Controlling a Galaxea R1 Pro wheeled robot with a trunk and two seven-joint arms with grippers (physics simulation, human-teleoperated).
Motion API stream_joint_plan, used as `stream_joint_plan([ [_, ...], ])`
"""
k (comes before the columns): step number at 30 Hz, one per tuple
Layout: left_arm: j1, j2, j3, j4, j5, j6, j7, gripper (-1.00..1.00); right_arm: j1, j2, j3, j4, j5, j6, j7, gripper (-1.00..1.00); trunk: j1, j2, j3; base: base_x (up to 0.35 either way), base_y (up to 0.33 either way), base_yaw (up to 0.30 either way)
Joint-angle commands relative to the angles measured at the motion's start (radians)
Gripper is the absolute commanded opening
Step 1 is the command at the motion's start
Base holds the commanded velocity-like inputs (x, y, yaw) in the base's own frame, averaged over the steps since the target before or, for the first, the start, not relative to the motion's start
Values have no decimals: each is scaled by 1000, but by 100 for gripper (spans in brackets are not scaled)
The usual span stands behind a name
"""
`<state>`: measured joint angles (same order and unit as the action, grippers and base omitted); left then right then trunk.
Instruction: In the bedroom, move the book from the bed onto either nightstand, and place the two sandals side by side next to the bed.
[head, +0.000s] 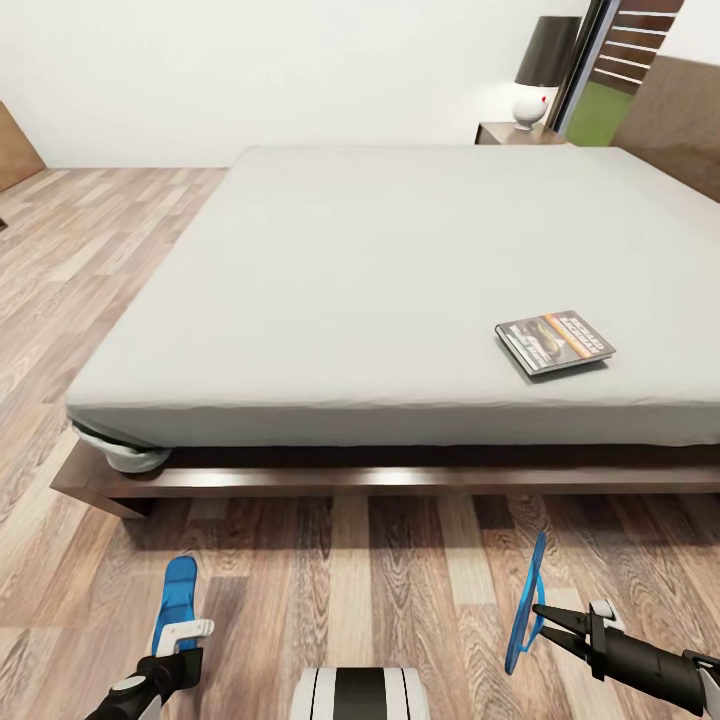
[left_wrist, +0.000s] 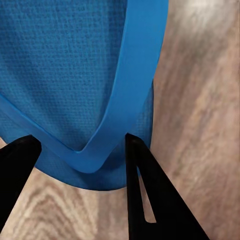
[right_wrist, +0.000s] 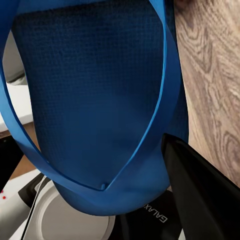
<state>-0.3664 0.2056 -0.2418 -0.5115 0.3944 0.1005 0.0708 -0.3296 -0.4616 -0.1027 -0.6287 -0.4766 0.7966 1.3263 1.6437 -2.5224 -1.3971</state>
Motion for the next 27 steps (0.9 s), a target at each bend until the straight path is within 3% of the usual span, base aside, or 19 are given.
stream_joint_plan([
  [1, 0, 1, -8, -2, 9, 4, 7, -100, 0, 0, 0, 0, -4, 9, -1, -100, 0, 0, -1, 144, 0, 0],
  [14, 0, 1, -8, -2, 9, 5, 7, -100, 0, 0, 0, 0, -4, 9, -1, -100, 0, 0, -1, 159, 0, 0],
  [23, 0, 2, -4, -2, 9, 9, 9, -100, 0, 0, -1, 0, -4, 9, -1, -100, 0, 0, -1, 23, 0, 0],
  [27, 0, 2, -2, -2, 9, 10, 12, -100, 0, 0, -1, 0, -4, 9, -1, -100, 2, -1, -16, 0, 0, 0],
])
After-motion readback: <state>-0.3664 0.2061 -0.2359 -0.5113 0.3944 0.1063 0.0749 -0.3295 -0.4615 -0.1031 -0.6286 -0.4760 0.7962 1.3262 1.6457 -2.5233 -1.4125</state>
